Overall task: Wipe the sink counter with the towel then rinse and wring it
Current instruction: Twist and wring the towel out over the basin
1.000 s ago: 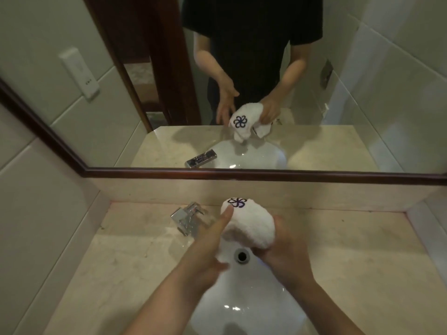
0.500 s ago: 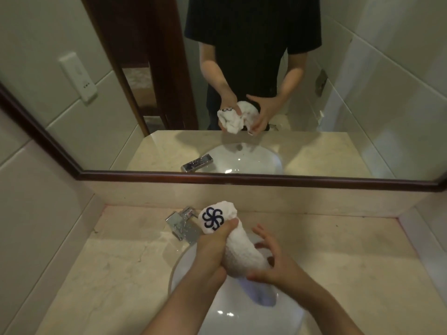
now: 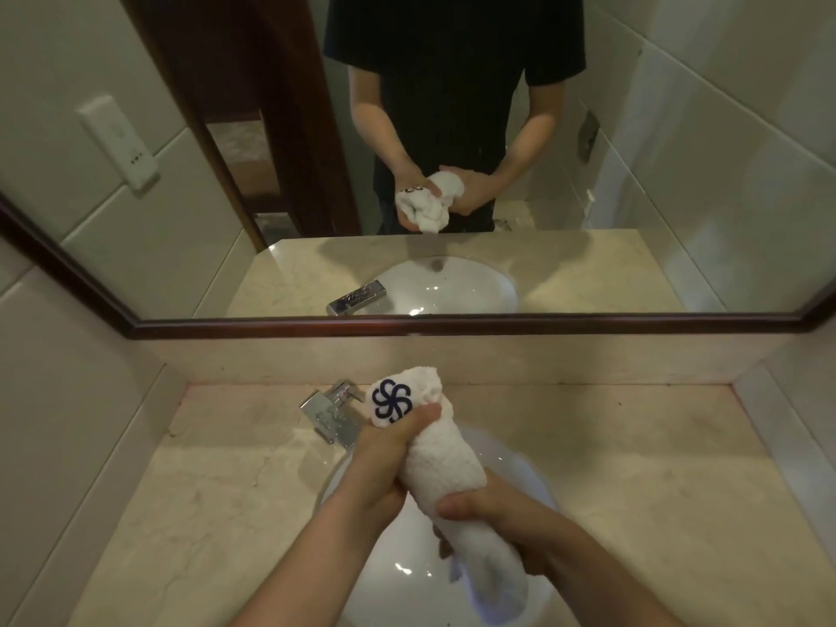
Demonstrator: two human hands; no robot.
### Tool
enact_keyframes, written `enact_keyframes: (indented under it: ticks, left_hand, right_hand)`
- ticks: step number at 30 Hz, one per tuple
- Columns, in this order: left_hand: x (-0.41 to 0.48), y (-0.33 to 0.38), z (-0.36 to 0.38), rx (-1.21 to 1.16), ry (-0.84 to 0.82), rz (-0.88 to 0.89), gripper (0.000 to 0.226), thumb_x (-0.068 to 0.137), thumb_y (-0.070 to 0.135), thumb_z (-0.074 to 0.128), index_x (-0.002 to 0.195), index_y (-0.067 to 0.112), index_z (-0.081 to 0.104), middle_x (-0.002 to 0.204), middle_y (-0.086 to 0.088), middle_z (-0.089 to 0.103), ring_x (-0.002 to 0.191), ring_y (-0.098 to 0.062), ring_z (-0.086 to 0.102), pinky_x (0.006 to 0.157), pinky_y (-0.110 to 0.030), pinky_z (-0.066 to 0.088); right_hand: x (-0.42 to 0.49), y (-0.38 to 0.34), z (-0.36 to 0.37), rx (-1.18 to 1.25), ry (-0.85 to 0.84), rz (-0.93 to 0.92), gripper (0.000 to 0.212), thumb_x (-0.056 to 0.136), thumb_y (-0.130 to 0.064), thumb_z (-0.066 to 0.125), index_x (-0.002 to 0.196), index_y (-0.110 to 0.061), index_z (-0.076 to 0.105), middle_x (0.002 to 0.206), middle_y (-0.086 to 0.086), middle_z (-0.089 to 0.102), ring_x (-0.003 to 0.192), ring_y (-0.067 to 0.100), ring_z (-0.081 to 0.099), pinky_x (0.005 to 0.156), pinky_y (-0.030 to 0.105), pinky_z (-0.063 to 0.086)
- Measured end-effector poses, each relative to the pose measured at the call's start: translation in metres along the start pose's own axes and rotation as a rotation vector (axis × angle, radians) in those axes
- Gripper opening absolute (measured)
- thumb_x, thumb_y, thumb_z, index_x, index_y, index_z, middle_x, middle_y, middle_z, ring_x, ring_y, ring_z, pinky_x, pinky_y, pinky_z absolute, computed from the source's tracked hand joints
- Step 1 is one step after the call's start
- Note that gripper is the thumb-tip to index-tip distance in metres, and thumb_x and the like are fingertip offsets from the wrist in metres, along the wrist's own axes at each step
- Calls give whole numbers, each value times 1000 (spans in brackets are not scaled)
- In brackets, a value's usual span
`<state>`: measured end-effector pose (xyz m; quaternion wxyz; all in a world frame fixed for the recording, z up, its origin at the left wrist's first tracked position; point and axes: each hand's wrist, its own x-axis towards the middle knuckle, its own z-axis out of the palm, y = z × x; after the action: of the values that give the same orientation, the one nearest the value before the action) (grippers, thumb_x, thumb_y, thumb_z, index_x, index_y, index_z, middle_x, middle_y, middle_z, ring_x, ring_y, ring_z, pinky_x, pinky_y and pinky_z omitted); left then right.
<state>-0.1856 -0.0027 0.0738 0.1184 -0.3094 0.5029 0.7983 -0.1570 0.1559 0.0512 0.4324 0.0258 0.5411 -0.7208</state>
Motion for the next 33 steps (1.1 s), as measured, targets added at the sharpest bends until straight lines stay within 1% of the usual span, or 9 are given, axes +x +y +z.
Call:
enact_keyframes:
  ticks: [6, 8, 12, 17, 21, 26, 29, 31, 33]
  left_hand:
    - [1, -16, -7, -136, -231, -127, 53, 70, 14, 85, 118, -3, 71, 105, -27, 72, 94, -35, 72, 104, -59, 48]
    - [5, -22, -15, -170, -291, -153, 50, 70, 18, 84, 115, 0, 74, 106, -27, 71, 95, -34, 73, 102, -57, 48]
    - [17, -13, -33, -7, -332, -174, 53, 81, 21, 78, 128, 1, 67, 124, -31, 68, 115, -41, 69, 108, -56, 48]
    - [37, 17, -49, 368, -289, -110, 61, 81, 29, 82, 135, 13, 61, 126, -13, 73, 119, -32, 69, 102, -55, 54]
    - [48, 37, -46, 421, -149, -108, 113, 61, 46, 94, 154, 37, 31, 137, 0, 62, 120, -26, 65, 91, -54, 60]
    - [59, 50, -8, 569, -30, -267, 169, 24, 73, 94, 160, 39, -2, 164, -6, 33, 135, -40, 51, 98, -64, 51]
    - [58, 48, 7, 714, -4, -277, 147, 41, 66, 95, 157, 18, 18, 148, -13, 47, 122, -37, 59, 95, -51, 54]
    - [59, 40, 6, 813, 1, -284, 104, 52, 59, 94, 130, 6, 49, 111, -10, 66, 94, -26, 69, 84, -39, 58]
    - [63, 33, -1, 788, -1, -306, 74, 63, 49, 93, 115, 5, 63, 91, -9, 70, 78, -22, 70, 69, -30, 58]
  right_hand:
    - [-8, 37, 19, 699, -168, 120, 47, 61, -18, 96, 91, -3, 62, 63, 12, 53, 49, 22, 55, 45, 30, 48]
    - [-6, 40, 18, 691, -155, 134, 50, 67, -16, 93, 103, 0, 61, 67, 14, 52, 53, 23, 55, 49, 31, 48]
    - [7, 33, 9, 249, -37, 46, 70, 78, -15, 81, 141, -4, 52, 87, 19, 67, 74, 28, 67, 66, 37, 55]
    - [34, 17, 1, -370, 227, -74, 57, 61, -26, 93, 114, -16, 75, 114, 7, 78, 101, 15, 74, 93, 40, 61]
    - [42, 13, -7, -759, 344, -134, 39, 59, -43, 84, 96, -32, 74, 91, -20, 79, 86, -2, 70, 81, 29, 56]
    - [47, 14, -6, -1434, 421, -266, 37, 69, -42, 66, 102, -25, 64, 91, -1, 78, 83, 26, 73, 68, 37, 54]
    - [49, 18, 1, -1754, 461, -427, 28, 51, -24, 72, 78, -24, 63, 57, 1, 67, 46, 21, 66, 39, 30, 45]
    - [51, 20, 2, -1871, 468, -454, 32, 44, -20, 75, 72, -24, 60, 51, 0, 61, 39, 19, 62, 33, 28, 40]
    - [45, 19, 5, -1817, 447, -404, 34, 49, -23, 77, 77, -23, 58, 57, 1, 64, 44, 21, 65, 35, 31, 43]
